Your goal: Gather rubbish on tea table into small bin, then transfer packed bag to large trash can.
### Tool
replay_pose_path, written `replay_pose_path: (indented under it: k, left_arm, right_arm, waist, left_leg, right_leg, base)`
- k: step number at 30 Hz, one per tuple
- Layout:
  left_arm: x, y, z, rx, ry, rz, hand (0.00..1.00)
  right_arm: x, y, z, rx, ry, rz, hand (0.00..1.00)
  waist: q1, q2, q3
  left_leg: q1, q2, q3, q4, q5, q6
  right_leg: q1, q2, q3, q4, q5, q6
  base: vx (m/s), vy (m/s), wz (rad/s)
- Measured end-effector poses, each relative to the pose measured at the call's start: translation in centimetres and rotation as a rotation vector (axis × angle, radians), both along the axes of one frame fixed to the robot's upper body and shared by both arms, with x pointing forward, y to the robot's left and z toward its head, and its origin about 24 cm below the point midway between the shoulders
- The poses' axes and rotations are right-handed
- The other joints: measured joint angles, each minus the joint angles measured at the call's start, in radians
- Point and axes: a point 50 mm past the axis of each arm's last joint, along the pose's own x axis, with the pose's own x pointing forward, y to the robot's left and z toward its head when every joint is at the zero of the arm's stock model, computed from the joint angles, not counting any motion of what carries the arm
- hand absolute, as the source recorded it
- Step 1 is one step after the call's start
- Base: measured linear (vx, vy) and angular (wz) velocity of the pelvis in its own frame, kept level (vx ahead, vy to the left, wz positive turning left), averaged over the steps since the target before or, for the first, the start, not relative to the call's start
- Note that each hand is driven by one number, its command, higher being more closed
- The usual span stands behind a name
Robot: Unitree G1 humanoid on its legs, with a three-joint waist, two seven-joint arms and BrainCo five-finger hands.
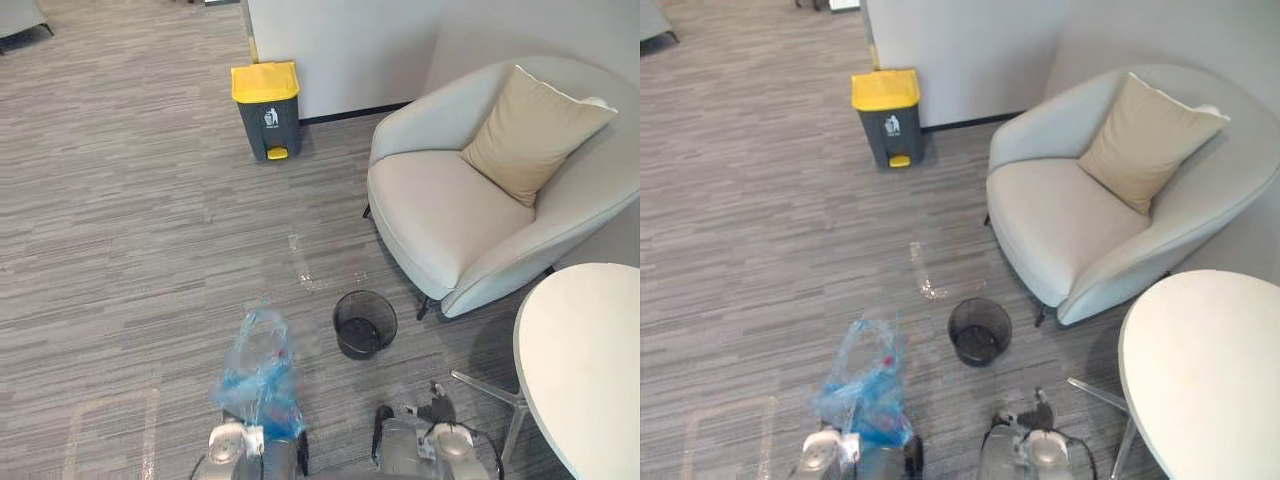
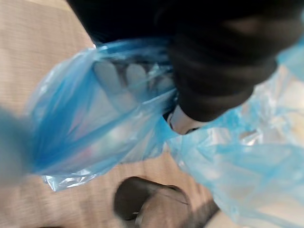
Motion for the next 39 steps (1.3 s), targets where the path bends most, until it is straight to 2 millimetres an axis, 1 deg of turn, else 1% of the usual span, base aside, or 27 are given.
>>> replay_pose_path:
  k: [2,3,4,5,6,8,10,12,15,18,21,22,23,24,26,27,28,29,30,31,32,33,34,35,36,37,39]
  left_arm:
    - [-0.4,0.4,0.0,0.009,0.003,0.009,1.00]
    - [-0.3,0.5,0.1,0.006,-0.005,0.026,1.00]
    - [-0.3,0.3,0.0,-0.006,0.003,0.042,1.00]
    - [-0.3,0.0,-0.1,-0.016,0.003,0.044,1.00]
    - [-0.7,-0.5,-0.3,-0.031,0.016,0.049,1.00]
    - [-1.2,-0.8,-0.8,-0.041,0.045,0.054,1.00]
    - [-1.1,-0.9,-0.9,-0.042,0.056,0.042,1.00]
    - [-1.1,-0.9,-1.1,-0.040,0.065,0.039,1.00]
    - [-0.7,-0.5,-0.9,-0.026,0.059,0.024,1.00]
    - [-0.7,-0.1,-0.9,-0.010,0.060,0.011,1.00]
    - [-0.2,-0.2,-0.6,0.003,0.045,-0.029,1.00]
    - [0.2,-0.6,-0.4,0.001,0.029,-0.052,1.00]
    - [0.4,-0.6,-0.3,0.001,0.023,-0.054,1.00]
    - [0.3,-0.6,-0.5,0.000,0.032,-0.053,1.00]
    - [0.0,-0.2,-0.5,0.014,0.041,-0.057,1.00]
    - [-0.2,-0.2,-0.6,0.014,0.049,-0.056,1.00]
    - [-1.1,0.4,-1.0,0.025,0.079,-0.046,1.00]
    - [-0.8,1.0,-0.8,0.040,0.072,-0.041,1.00]
    - [-0.5,0.9,-0.8,0.037,0.072,-0.046,1.00]
    - [-0.3,0.9,-0.7,0.034,0.060,-0.040,1.00]
    - [-0.6,0.8,-0.8,0.026,0.063,-0.019,1.00]
    - [-0.9,1.1,-0.9,0.031,0.073,-0.017,1.00]
    - [-0.9,1.2,-0.9,0.035,0.076,-0.014,1.00]
    - [-1.0,1.6,-0.8,0.044,0.078,-0.011,1.00]
    - [-0.9,1.9,-0.8,0.055,0.078,-0.014,1.00]
    - [-0.9,2.1,-0.8,0.061,0.082,-0.014,1.00]
    - [-0.6,2.4,-0.6,0.069,0.077,-0.016,1.00]
  right_arm:
    - [-0.8,0.5,-0.4,0.017,0.020,-0.003,0.00]
    - [-1.3,0.6,-0.6,0.021,0.032,-0.007,0.00]
    - [-1.1,0.6,-0.5,0.020,0.027,-0.008,0.00]
    - [-1.2,0.4,-0.5,0.015,0.027,-0.012,0.00]
    - [-1.4,0.1,-0.5,0.006,0.031,-0.017,0.00]
    - [-1.8,0.0,-0.7,0.002,0.044,-0.020,0.00]
    - [-2.0,0.1,-0.8,0.005,0.056,-0.020,0.00]
    - [-2.1,0.1,-1.0,0.008,0.069,-0.021,0.00]
    - [-2.4,0.2,-1.3,0.014,0.088,-0.025,0.00]
    - [-2.4,0.2,-1.4,0.030,0.093,-0.061,0.00]
    - [-1.5,0.0,-1.2,0.036,0.069,-0.075,0.00]
    - [-1.3,-0.2,-1.1,0.042,0.064,-0.099,0.00]
    - [-1.1,-0.4,-1.1,0.044,0.065,-0.106,0.00]
    - [-0.9,-0.5,-1.1,0.041,0.066,-0.109,0.00]
    - [-1.0,-0.7,-1.2,0.038,0.078,-0.114,0.00]
    - [-0.7,-0.4,-1.1,0.043,0.071,-0.105,0.00]
    - [-0.4,0.2,-1.0,0.053,0.061,-0.093,0.00]
    - [0.1,0.2,-0.8,0.051,0.047,-0.087,0.00]
    - [0.4,0.1,-0.7,0.048,0.040,-0.088,0.00]
    - [0.8,0.0,-0.6,0.044,0.030,-0.084,0.00]
    - [1.1,-0.6,-0.4,0.022,0.027,-0.084,0.00]
    - [0.3,-0.9,-0.7,0.004,0.052,-0.069,0.00]
    - [0.1,-0.8,-0.7,0.002,0.059,-0.059,0.00]
    - [-0.3,-0.3,-1.0,0.014,0.071,-0.055,0.00]
    - [-0.5,0.4,-1.1,0.036,0.068,-0.063,0.00]
    - [-0.4,0.6,-1.0,0.035,0.060,-0.053,0.00]
    - [-0.6,0.5,-1.0,0.027,0.061,-0.045,0.00]
  waist:
    - [0.013,-0.028,-0.022]
    - [0.017,-0.046,-0.037]
    - [0.031,-0.026,-0.049]
    - [0.036,-0.016,-0.059]
    - [0.041,0.013,-0.076]
    - [0.042,0.034,-0.094]
    - [0.041,0.035,-0.095]
    - [0.041,0.039,-0.097]
    - [0.041,0.016,-0.092]
    - [0.046,0.005,-0.092]
    - [0.043,-0.022,-0.095]
    - [0.036,-0.017,-0.093]
    - [0.035,-0.009,-0.091]
    - [0.032,0.002,-0.084]
    - [0.021,0.002,-0.077]
    - [0.021,0.016,-0.070]
    - [0.025,-0.004,-0.080]
    - [0.028,-0.020,-0.075]
    - [0.027,-0.016,-0.064]
    - [0.035,-0.026,-0.052]
    - [0.035,-0.010,-0.039]
    - [0.028,-0.004,-0.030]
    - [0.029,-0.009,-0.022]
    - [0.026,-0.013,-0.010]
    - [0.020,-0.008,-0.003]
    - [0.014,-0.018,-0.003]
    - [0.012,-0.037,0.002]
  left_leg:
    - [-0.017,0.001,-0.001,0.006,0.004,-0.025]
    - [-0.041,0.005,-0.015,0.032,0.004,-0.050]
    - [-0.054,0.017,-0.023,0.035,0.010,-0.070]
    - [-0.058,0.030,-0.030,0.025,0.013,-0.069]
    - [-0.057,0.056,-0.033,-0.006,0.026,-0.070]
    - [-0.037,0.078,-0.042,-0.070,0.048,-0.080]
    - [-0.027,0.081,-0.067,-0.107,0.072,-0.082]
    - [-0.028,0.079,-0.086,-0.115,0.094,-0.107]
    - [-0.029,0.069,-0.122,-0.108,0.101,-0.106]
    - [-0.013,0.058,-0.141,-0.105,0.106,-0.100]
    - [-0.048,0.029,-0.058,-0.126,0.200,-0.047]
    - [-0.052,0.043,0.066,-0.144,0.201,0.002]
    - [-0.058,0.072,0.217,-0.120,0.177,0.021]
    - [-0.061,0.078,0.270,-0.113,0.176,0.019]
    - [-0.044,0.083,0.239,-0.119,0.180,0.022]
    - [-0.038,0.092,0.228,-0.121,0.179,0.021]
    - [-0.036,0.074,0.222,-0.123,0.175,0.013]
    - [-0.034,0.054,0.211,-0.117,0.147,-0.006]
    - [-0.039,0.051,0.203,-0.102,0.119,-0.016]
    - [-0.060,0.037,0.202,-0.040,0.084,0.009]
    - [-0.078,0.029,0.193,0.092,-0.012,0.030]
    - [-0.061,0.014,0.185,0.106,-0.098,0.015]
    - [-0.053,0.006,0.175,0.119,-0.115,0.024]
    - [-0.034,0.002,0.153,0.131,-0.141,0.031]
    - [-0.016,0.009,0.131,0.133,-0.158,0.033]
    - [0.004,0.016,0.113,0.130,-0.171,0.035]
    - [0.053,0.017,0.078,0.105,-0.184,0.028]
  right_leg:
    - [0.035,0.009,0.037,0.066,-0.099,-0.002]
    - [0.079,0.028,0.048,-0.039,-0.160,-0.010]
    - [0.091,0.051,0.041,-0.101,-0.185,-0.032]
    - [0.094,0.063,0.025,-0.137,-0.176,-0.036]
    - [0.105,0.091,0.015,-0.192,-0.144,-0.047]
    - [0.130,0.126,0.018,-0.270,-0.110,-0.056]
    - [0.149,0.140,0.012,-0.319,-0.088,-0.055]
    - [0.166,0.143,-0.004,-0.337,-0.063,-0.077]
    - [0.224,0.139,-0.053,-0.377,-0.057,-0.084]
    - [0.278,0.129,-0.102,-0.392,-0.057,-0.084]
    - [0.293,0.081,-0.188,-0.385,-0.050,-0.091]
    - [0.294,0.075,-0.237,-0.392,-0.028,-0.091]
    - [0.300,0.083,-0.269,-0.391,-0.028,-0.092]
    - [0.313,0.089,-0.290,-0.390,-0.028,-0.092]
    - [0.313,0.097,-0.313,-0.311,-0.027,-0.091]
    - [0.288,0.098,-0.302,-0.292,-0.056,-0.080]
    - [0.295,0.084,-0.267,-0.418,-0.040,-0.074]
    - [0.297,0.061,-0.243,-0.434,-0.028,-0.049]
    - [0.294,0.053,-0.247,-0.431,-0.052,-0.051]
    - [0.283,0.028,-0.247,-0.411,-0.103,-0.043]
    - [0.261,0.008,-0.245,-0.337,-0.151,-0.004]
    - [0.229,-0.022,-0.238,-0.169,-0.169,0.003]
    - [0.178,-0.046,-0.213,-0.047,-0.159,0.000]
    - [0.083,-0.050,-0.140,0.159,-0.084,-0.029]
    - [0.015,-0.019,-0.081,0.250,-0.103,-0.021]
    - [-0.017,0.015,-0.064,0.257,-0.124,-0.023]
    - [-0.048,0.062,-0.067,0.175,-0.151,-0.026]
  base:
    - [-0.05,-0.249,0.29]
    - [-0.05,-0.250,0.10]
    - [-0.05,-0.230,-0.01]
    - [-0.01,-0.082,-0.24]
    - [0.00,-0.083,-0.27]
    - [0.09,-0.094,-0.16]
    - [0.18,-0.061,0.05]
    - [0.22,-0.049,0.26]
    - [0.21,-0.018,0.50]
    - [0.17,0.017,0.66]
    - [0.06,-0.013,1.03]
    - [0.02,0.010,1.25]
    - [0.03,0.017,1.23]
    - [0.05,0.017,1.17]
    - [0.06,0.010,0.98]
    - [0.06,-0.038,0.52]
    - [0.04,-0.057,0.30]
    - [0.05,-0.034,0.26]
    - [0.01,0.005,0.10]
    - [0.01,0.085,0.00]
    - [0.15,0.144,0.08]
    - [0.18,0.149,0.24]
    - [0.23,0.166,0.30]
    - [0.17,0.147,0.32]
    - [0.28,0.149,0.37]
    - [0.28,0.076,0.41]
    - [0.34,0.009,0.54]
